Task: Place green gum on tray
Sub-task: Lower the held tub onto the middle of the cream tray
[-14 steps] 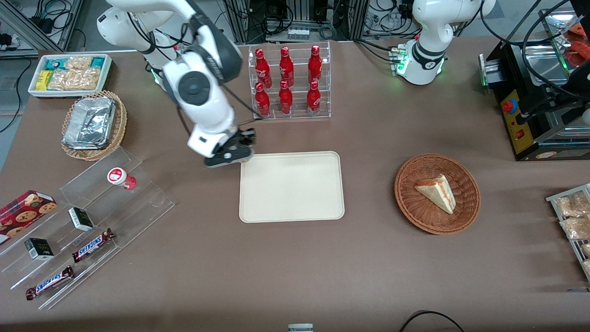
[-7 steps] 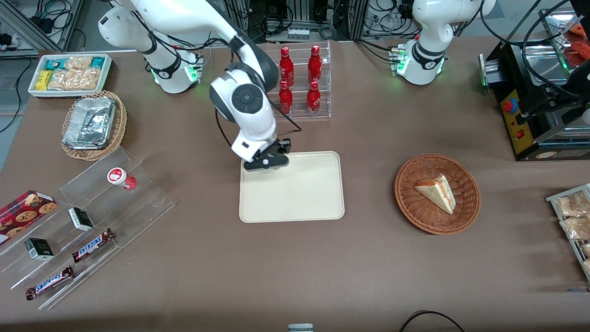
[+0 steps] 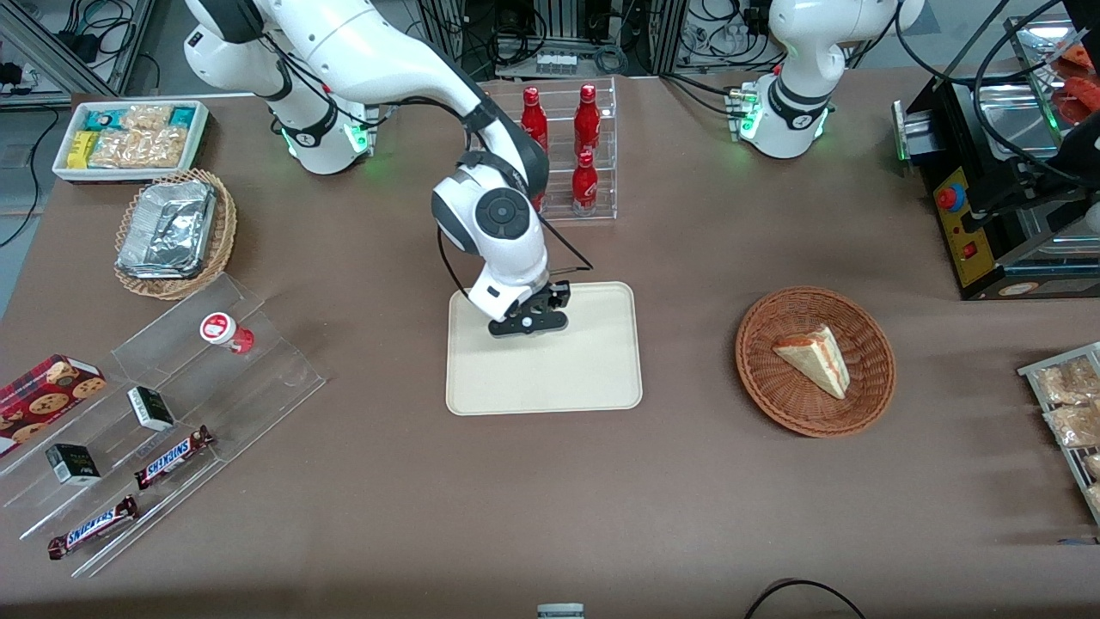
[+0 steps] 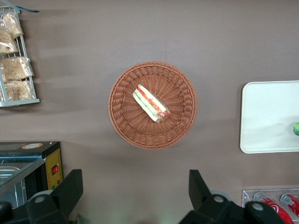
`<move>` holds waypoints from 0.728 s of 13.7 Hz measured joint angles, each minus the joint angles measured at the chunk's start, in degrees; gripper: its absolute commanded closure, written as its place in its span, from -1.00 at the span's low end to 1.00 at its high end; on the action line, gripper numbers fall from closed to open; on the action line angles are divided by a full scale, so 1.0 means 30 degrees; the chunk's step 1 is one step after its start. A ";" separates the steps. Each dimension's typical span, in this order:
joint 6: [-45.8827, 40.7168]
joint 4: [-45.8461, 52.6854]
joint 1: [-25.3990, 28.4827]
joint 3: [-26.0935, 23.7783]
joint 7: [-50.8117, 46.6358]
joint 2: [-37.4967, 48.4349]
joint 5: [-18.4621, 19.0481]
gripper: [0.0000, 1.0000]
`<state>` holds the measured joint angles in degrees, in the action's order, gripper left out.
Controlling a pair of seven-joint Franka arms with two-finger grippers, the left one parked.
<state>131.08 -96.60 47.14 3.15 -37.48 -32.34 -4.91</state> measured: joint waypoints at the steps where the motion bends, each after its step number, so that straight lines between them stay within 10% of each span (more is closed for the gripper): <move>1: 0.0123 0.0109 0.0075 0.0017 -0.0004 -0.0254 0.0000 1.00; 10: 0.0590 0.0311 0.0573 0.0169 -0.0459 -0.1117 0.0384 1.00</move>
<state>132.85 -95.66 48.86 3.65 -38.86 -35.69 -3.76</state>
